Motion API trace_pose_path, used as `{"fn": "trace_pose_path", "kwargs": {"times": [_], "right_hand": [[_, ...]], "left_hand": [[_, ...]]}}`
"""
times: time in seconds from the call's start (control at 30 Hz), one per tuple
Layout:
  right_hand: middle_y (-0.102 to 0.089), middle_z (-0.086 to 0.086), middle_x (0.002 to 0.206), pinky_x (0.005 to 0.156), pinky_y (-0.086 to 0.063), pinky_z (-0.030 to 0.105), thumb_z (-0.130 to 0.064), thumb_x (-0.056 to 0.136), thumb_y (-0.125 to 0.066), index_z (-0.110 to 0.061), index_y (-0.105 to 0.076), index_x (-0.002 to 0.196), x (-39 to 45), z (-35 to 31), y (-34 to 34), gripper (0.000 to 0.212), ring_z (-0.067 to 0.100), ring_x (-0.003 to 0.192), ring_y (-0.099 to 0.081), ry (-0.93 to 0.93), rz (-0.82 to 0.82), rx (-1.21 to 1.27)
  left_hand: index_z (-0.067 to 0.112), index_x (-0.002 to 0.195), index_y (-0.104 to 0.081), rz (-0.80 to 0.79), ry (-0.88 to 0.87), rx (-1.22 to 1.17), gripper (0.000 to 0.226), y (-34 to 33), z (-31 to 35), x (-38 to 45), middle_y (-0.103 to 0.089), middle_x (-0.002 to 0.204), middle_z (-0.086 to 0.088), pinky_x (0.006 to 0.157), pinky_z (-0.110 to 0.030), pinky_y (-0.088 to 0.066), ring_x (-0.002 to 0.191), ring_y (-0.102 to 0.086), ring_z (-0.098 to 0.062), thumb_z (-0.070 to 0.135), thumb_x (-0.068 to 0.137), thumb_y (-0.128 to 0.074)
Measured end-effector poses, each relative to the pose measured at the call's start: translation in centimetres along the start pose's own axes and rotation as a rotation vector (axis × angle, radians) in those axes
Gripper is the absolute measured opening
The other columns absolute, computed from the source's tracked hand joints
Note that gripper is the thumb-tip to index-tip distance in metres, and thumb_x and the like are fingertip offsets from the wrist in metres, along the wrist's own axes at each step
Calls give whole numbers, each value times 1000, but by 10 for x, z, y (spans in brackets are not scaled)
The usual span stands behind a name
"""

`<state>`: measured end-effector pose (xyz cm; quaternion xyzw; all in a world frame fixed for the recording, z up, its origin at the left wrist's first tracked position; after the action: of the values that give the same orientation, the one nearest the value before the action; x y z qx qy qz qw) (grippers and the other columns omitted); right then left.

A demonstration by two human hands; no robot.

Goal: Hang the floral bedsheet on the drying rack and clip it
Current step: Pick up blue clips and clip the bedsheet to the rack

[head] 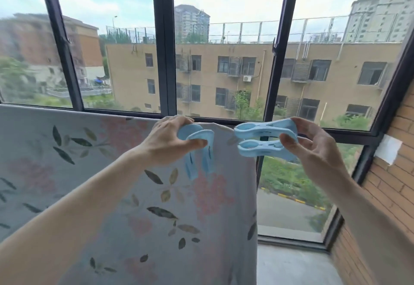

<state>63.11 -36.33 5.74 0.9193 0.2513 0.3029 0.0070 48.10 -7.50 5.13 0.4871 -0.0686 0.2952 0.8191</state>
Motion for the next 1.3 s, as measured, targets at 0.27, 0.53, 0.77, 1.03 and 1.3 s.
{"fn": "trace_pose_path", "kwargs": {"times": [0.27,0.53,0.77,1.03,1.3], "right_hand": [[-76,-14,107,73,-59,17,-58,67,-81,-23,-66,123,29,9,22,68,7,94,-75,45,-11,-11],[-77,-19,90,63,-57,15,-43,66,-81,-28,-73,95,53,27,25,34,4,76,-74,65,-82,-131],[-78,-4,79,61,-62,31,-23,76,-89,-22,-78,85,76,39,8,15,15,71,-76,68,-115,-186],[-77,-5,78,55,-54,17,-25,78,-88,-21,-78,85,79,51,-11,13,13,70,-74,50,-161,-210],[-74,-15,110,85,-61,36,-86,54,-76,-35,-67,126,68,64,-12,89,5,100,-72,-47,-256,-276]], "left_hand": [[38,103,-65,79,135,-120,42,4,-5,3,-68,101,9,73,-33,-52,94,-64,-12,68,73,-73],[38,99,-65,90,178,-159,48,0,0,4,-70,96,10,78,-36,-53,91,-66,-13,71,65,-71],[41,102,-65,69,210,-157,40,3,4,-2,-70,98,15,77,-31,-50,94,-66,-8,66,72,-75],[38,102,-66,53,233,-155,34,6,6,-4,-71,99,14,74,-29,-46,93,-66,-6,60,78,-77],[37,104,-65,47,236,-146,36,5,6,-3,-70,102,12,82,-32,-50,98,-65,-9,60,79,-76]]}}
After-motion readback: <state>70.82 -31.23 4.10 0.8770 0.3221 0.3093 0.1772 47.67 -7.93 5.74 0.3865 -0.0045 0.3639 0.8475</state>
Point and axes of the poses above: each hand's wrist, its own x-axis towards the middle knuckle, its own y-axis out of the back of the hand, z = x × y, the point moved 9 cm from there along x, towards the middle knuckle
